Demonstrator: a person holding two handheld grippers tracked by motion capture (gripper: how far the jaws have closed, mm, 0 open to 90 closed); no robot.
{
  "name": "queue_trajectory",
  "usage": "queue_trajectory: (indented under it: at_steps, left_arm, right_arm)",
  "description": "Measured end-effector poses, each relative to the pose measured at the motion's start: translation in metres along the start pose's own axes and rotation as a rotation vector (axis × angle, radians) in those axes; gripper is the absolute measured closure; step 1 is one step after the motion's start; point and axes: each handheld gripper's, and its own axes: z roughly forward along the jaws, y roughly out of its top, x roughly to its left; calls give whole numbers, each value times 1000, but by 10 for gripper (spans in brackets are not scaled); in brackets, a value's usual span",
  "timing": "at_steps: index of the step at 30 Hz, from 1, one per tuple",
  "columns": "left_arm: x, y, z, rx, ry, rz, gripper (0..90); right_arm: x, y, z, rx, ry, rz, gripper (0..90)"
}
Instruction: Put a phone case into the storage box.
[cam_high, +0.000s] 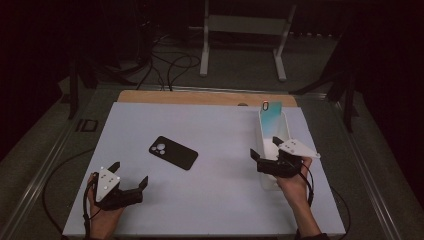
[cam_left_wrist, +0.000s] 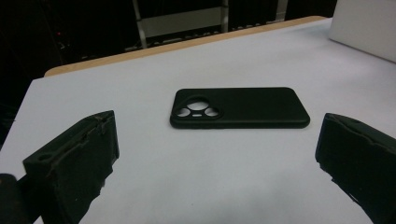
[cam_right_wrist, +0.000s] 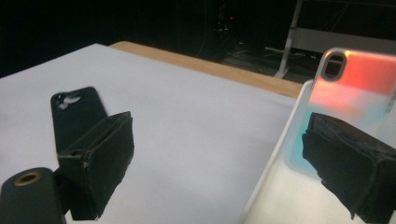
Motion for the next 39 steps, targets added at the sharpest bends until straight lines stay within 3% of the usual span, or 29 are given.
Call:
queue_trajectory:
  at_steps: [5, 9, 24, 29, 31, 39]
  left_arm:
    - [-1, 0, 0, -2, 1, 1, 1]
    - [0, 0, 0, 2, 1, -4, 1]
    - [3, 7, -2, -13, -17, -18, 1]
    - [4, 15, -3, -16, -38, -28, 2]
    - [5, 23, -1, -20, -61, -53, 6]
    - [1, 37, 15, 25, -110, -50, 8]
  right_arm:
    - [3, -6, -8, -23, 8, 8, 91]
    - [5, -17, -17, -21, 16, -14, 91]
    - [1, -46, -39, -52, 31, 11, 96]
    - [1, -47, -37, -53, 27, 9, 96]
    - [2, -47, -36, -53, 30, 3, 96]
    - [2, -47, -38, -56, 22, 2, 96]
